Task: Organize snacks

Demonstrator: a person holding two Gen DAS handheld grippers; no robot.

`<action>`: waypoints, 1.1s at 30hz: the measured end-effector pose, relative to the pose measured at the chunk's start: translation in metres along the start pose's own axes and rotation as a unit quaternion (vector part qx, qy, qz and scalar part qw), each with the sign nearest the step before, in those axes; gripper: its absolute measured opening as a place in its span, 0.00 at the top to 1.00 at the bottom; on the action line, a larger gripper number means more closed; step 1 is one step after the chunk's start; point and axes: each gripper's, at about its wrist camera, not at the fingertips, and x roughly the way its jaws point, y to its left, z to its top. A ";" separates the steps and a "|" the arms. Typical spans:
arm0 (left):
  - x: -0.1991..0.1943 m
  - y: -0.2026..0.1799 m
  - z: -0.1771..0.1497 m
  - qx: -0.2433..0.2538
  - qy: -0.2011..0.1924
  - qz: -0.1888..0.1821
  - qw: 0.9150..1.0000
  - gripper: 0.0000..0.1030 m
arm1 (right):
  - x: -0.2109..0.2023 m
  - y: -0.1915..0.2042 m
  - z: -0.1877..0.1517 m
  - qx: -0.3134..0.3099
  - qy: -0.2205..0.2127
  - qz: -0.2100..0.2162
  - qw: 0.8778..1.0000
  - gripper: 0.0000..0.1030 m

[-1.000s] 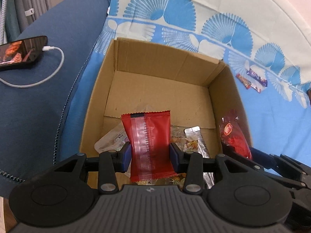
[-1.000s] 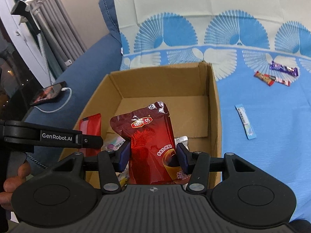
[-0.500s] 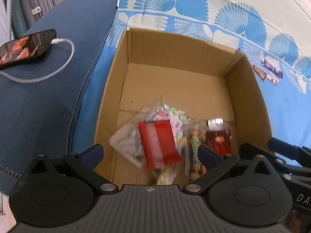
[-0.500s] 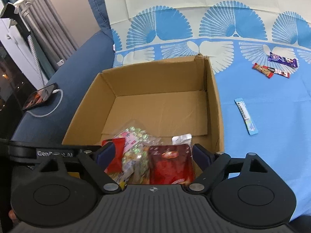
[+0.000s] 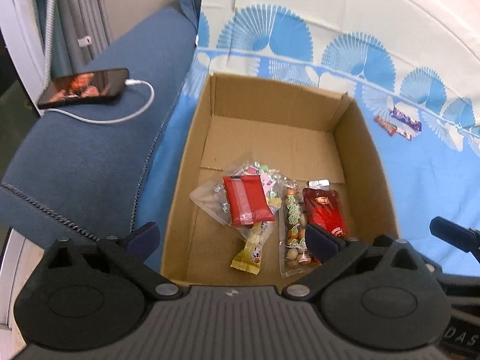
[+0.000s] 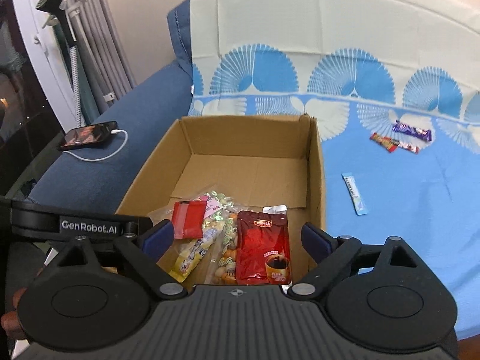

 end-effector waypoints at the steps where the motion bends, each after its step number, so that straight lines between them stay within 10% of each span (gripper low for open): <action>1: -0.006 0.000 -0.002 -0.003 -0.003 0.002 1.000 0.00 | -0.007 0.002 -0.002 -0.004 -0.003 0.000 1.000 0.09; 33: -0.096 -0.013 -0.043 0.003 -0.091 0.019 0.996 0.00 | -0.089 0.016 -0.029 -0.025 -0.074 0.007 0.997 0.00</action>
